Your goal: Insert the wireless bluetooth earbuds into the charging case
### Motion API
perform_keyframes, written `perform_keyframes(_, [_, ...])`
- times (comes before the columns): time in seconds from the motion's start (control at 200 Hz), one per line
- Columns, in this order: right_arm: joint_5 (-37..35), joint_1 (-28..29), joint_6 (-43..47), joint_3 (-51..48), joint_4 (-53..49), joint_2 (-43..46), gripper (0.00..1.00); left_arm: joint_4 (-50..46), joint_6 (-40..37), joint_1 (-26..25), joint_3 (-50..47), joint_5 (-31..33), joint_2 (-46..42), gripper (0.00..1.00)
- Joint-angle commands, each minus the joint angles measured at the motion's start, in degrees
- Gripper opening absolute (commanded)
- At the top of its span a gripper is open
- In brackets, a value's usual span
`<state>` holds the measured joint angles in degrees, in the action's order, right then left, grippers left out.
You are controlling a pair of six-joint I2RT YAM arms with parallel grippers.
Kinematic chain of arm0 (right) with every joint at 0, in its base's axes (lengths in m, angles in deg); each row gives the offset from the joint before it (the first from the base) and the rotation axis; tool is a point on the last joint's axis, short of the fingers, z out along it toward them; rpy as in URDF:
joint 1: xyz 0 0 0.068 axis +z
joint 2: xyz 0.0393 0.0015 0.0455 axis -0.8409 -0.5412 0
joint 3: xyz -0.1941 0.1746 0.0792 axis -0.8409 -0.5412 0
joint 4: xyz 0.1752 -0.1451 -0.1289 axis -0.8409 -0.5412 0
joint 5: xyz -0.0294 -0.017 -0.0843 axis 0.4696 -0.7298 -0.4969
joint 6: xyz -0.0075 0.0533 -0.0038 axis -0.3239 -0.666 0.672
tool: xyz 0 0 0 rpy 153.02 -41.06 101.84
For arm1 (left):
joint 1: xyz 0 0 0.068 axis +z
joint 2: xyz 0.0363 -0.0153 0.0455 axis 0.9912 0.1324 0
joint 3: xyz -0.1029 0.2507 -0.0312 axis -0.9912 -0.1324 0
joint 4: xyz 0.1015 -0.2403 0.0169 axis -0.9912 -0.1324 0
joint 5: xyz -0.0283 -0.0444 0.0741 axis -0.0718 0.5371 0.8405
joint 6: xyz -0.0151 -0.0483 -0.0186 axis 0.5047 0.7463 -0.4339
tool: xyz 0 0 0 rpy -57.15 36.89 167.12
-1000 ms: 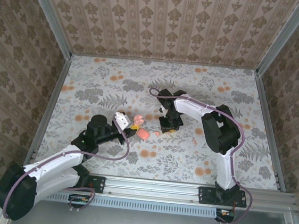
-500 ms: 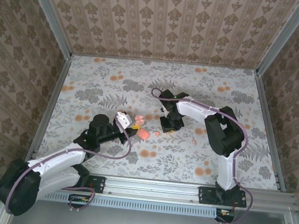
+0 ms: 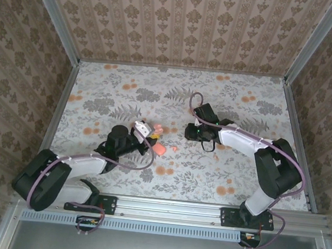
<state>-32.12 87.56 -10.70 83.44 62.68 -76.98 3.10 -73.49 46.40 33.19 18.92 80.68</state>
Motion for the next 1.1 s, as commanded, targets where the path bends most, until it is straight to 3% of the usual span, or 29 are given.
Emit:
perform_keyframes(0.0, [2.09,-0.56,-3.86,-4.15,13.38,2.58,0.18,8.83,2.26,-0.49,0.47,0.66,3.75,0.11])
perform_keyframes(0.22, [5.19,-0.86,-7.97,-11.72,33.01,4.57,0.18,18.01,2.74,-0.98,1.54,-1.03,11.68,0.1])
perform_keyframes(0.475, [6.46,-0.88,-7.82,-17.01,45.61,7.94,0.17,21.46,3.3,-1.01,4.16,-2.59,16.75,0.1])
perform_keyframes(0.755, [9.05,0.09,-7.19,-17.5,50.68,10.71,0.18,27.49,6.51,-1.04,6.08,-3.83,21.6,0.1])
perform_keyframes(1.095, [10.51,2.18,-6.13,-17.69,56.11,10.58,0.18,27.48,7.61,-1.15,7.18,-6.19,20.59,0.1])
